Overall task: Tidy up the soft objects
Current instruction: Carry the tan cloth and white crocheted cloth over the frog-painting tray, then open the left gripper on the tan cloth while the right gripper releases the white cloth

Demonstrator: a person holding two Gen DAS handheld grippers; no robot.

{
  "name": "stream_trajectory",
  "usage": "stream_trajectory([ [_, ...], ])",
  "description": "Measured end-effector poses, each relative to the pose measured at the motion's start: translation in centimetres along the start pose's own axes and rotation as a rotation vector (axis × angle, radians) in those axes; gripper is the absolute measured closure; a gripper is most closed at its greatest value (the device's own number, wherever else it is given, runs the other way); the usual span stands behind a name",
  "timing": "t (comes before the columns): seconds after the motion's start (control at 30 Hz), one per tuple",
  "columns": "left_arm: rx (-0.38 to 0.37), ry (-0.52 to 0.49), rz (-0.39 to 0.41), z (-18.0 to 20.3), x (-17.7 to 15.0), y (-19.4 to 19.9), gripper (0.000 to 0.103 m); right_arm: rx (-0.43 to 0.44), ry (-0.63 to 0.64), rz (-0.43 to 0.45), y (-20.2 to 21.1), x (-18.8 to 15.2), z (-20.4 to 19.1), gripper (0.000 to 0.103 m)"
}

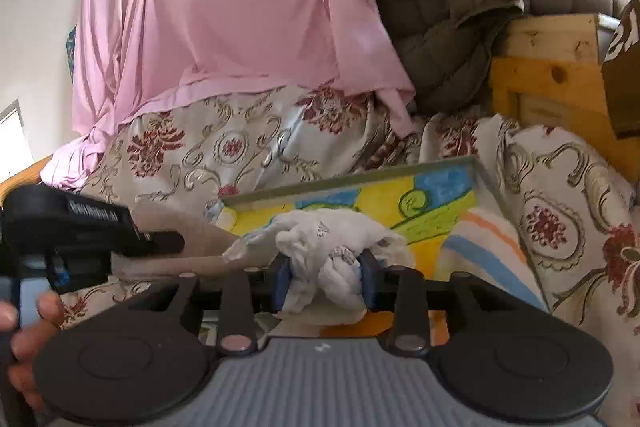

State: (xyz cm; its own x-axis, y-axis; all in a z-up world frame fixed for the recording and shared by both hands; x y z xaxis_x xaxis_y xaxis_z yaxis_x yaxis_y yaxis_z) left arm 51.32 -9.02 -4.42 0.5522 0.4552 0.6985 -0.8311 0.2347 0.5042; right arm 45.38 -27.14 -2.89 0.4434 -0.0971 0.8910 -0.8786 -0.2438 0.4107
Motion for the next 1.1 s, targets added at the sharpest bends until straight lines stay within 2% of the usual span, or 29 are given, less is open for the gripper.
stream_trajectory([
  [0.2, 0.114, -0.079, -0.028, -1.0, -1.1, -0.1, 0.096, -0.021, 0.015, -0.064, -0.8, -0.8, 0.1, 0.061],
  [0.37, 0.175, -0.183, -0.058, -0.9, -2.2, -0.6, 0.094, -0.062, 0.022, -0.119, -1.3, -1.5, 0.4, 0.057],
  [0.53, 0.199, -0.247, -0.065, -0.7, -3.0, -0.5, 0.087, -0.079, 0.025, -0.146, -1.6, -1.9, 0.6, 0.052],
  [0.63, 0.226, -0.279, -0.095, -0.8, -3.6, -0.8, 0.087, -0.083, 0.015, -0.164, -1.7, -2.1, 0.8, 0.05],
  [0.77, 0.228, -0.276, -0.093, -0.8, -3.8, -0.5, 0.087, -0.079, 0.012, -0.166, -1.7, -2.0, 0.9, 0.046],
  [0.9, 0.226, -0.283, -0.089, -0.6, -4.0, 0.1, 0.081, -0.073, 0.02, -0.154, -1.3, -1.7, 0.7, 0.038],
  [0.97, 0.23, -0.29, -0.082, -0.5, -4.1, 0.4, 0.075, -0.075, 0.024, -0.15, -1.0, -1.5, 0.7, 0.03],
  [1.03, 0.254, -0.29, -0.072, -0.6, -4.1, 0.6, 0.062, -0.092, 0.036, -0.149, -0.8, -1.4, 0.7, 0.029],
  [1.1, 0.272, -0.288, -0.068, -0.7, -4.1, 0.9, 0.055, -0.099, 0.042, -0.149, -0.5, -1.2, 0.8, 0.027],
])
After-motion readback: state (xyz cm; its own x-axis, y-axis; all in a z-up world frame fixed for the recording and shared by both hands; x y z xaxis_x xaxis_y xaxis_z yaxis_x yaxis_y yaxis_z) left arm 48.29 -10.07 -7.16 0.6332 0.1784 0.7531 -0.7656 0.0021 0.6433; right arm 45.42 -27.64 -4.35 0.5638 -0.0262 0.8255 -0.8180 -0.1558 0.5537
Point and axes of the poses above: each gripper's, at about its wrist camera, not at the fingertips, and y roughly against the way its jaws point, z to its right, x to its top, the point moved 8 cm from there along -y, roughly the way its jaws point, and after that the axes turned 1 degree about -z, right-handed, at the moved point
